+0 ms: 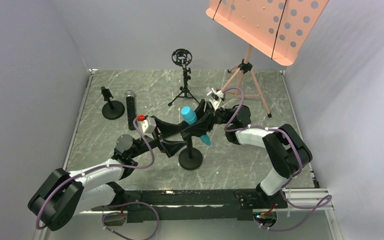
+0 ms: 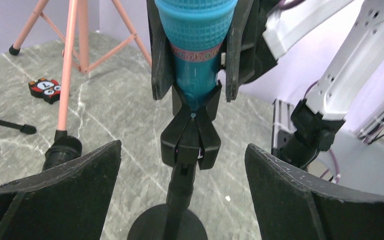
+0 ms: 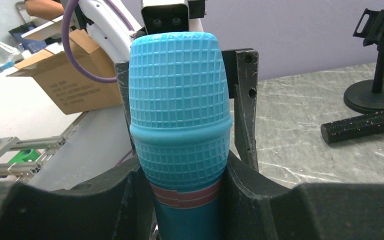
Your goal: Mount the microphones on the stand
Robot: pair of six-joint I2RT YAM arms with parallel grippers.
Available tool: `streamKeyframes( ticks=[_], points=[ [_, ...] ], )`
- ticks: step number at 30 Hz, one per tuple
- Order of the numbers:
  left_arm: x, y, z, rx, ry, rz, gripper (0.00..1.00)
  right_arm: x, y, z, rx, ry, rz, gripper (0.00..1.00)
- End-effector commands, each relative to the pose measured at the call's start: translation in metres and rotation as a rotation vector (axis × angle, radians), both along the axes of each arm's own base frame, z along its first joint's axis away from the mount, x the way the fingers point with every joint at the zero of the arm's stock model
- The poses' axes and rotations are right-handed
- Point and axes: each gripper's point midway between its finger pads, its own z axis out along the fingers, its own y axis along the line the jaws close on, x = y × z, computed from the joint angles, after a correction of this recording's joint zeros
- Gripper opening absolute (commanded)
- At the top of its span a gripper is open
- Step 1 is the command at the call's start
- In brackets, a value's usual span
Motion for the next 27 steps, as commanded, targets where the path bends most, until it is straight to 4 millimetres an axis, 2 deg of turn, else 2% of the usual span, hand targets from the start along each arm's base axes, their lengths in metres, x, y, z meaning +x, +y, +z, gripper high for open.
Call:
streamKeyframes(
  ticks=[1,6,15,19,23,27],
  points=[
    [-0.004,-0.005,0.003,0.08,-0.047,-0.044,0.97,-0.012,-0.007,0.007,0.002,-0.043,0.027,0.41],
    [-0.001,-0.002,-0.003,0.202,-0.085,-0.033,0.97,-0.012,-0.009,0.01,-0.016,-0.056,0.022,0.53],
    [-0.001,-0.003,-0.002,0.241,-0.09,-0.048,0.96,-0.006,-0.015,0.014,-0.072,-0.055,0.015,0.61],
    [0.0,-0.002,0.001,0.267,-0.102,-0.042,0.96,0.004,-0.025,0.019,-0.14,-0.07,0.027,0.71],
    [0.0,-0.002,0.004,0.286,-0.113,-0.043,0.97,0.008,-0.027,0.006,-0.253,-0.04,0.038,0.72],
    [0.001,-0.001,0.007,0.29,-0.118,-0.038,0.96,0.01,-0.027,0.0,-0.316,-0.171,0.043,0.73]
  ],
)
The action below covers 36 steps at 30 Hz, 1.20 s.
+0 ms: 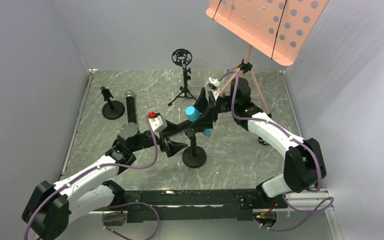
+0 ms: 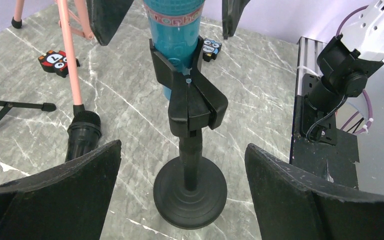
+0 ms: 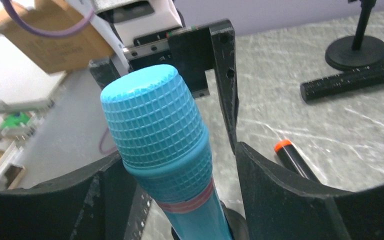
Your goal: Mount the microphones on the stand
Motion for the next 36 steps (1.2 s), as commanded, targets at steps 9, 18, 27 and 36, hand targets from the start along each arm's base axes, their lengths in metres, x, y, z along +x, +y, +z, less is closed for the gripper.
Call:
streamKeyframes(
  ticks=[9,18,27,36],
  points=[
    [0.006,-0.005,0.031,-0.002,-0.049,0.003,0.96,-0.023,-0.018,-0.019,-0.16,-0.257,0.129,0.77],
    [0.008,-0.018,0.031,0.065,-0.065,0.066,0.97,-0.027,-0.024,-0.013,-0.161,-0.358,0.126,0.77],
    [0.012,-0.032,0.03,0.145,-0.128,0.132,0.99,-0.025,-0.025,-0.005,-0.148,-0.373,0.114,0.77],
    [-0.001,-0.049,0.027,0.13,-0.12,0.113,0.99,-0.02,-0.029,0.003,-0.136,-0.351,0.081,0.75]
  ],
)
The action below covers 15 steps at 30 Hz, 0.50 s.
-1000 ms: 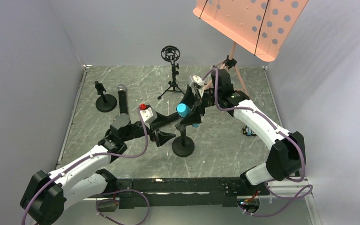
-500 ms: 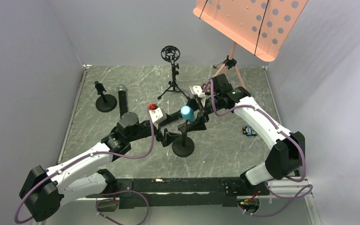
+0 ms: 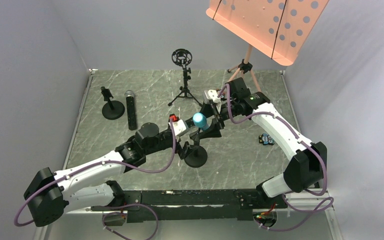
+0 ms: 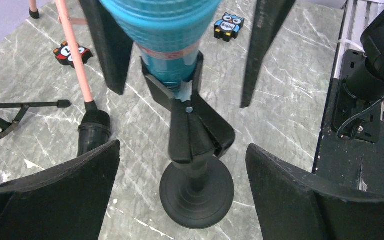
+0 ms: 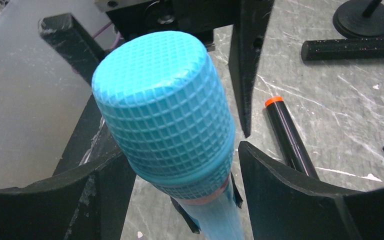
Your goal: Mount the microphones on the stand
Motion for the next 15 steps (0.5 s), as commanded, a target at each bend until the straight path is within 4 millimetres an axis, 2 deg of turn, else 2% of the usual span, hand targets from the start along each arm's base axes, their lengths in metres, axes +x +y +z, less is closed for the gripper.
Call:
streamKeyframes(
  ticks=[1,10,15],
  points=[
    [0.0032,-0.0075,0.0252,-0.059,-0.052,0.043,0.99,-0.0015,0.0004,0.0292,0.073,-0.077,0.008,0.75],
    [0.0084,-0.0083,0.0262,-0.062,-0.038,0.118,0.95,-0.0007,0.0017,0.0319,0.065,-0.081,0.005,0.7],
    [0.0101,-0.0124,0.0253,-0.053,-0.027,0.129,0.84,0.0027,0.0019,0.0347,0.067,-0.096,-0.021,0.67]
  ],
)
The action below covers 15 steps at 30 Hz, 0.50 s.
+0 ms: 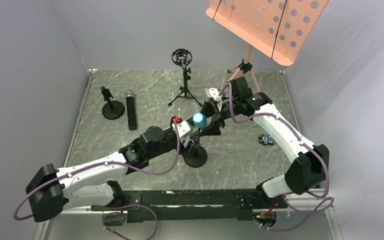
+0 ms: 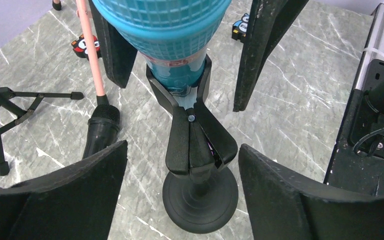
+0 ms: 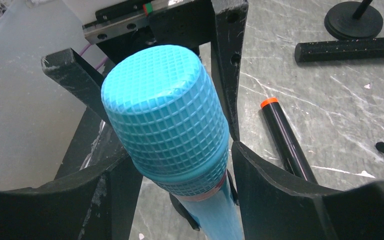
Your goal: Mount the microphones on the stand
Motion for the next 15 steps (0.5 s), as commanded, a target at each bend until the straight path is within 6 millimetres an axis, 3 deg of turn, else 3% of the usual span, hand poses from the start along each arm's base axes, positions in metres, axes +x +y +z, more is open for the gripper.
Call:
streamKeyframes(
  ticks=[1,6,11,15],
  points=[
    [0.0068,-0.0089,0.0255,-0.054,-0.02,0.032,0.82,0.0028,0.0031,0.027,0.062,-0.097,-0.008,0.66],
    [0.0075,-0.0114,0.0243,-0.044,-0.015,0.042,0.69,0.0033,0.0043,0.0272,0.07,-0.079,-0.019,0.6],
    [0.0089,-0.0117,0.022,-0.03,-0.008,0.051,0.46,0.001,0.0048,0.0218,0.069,-0.057,-0.02,0.52],
    [0.0087,-0.0123,0.0208,-0.029,-0.006,0.048,0.37,-0.0008,0.0044,0.0202,0.077,-0.057,-0.026,0.49]
  ],
)
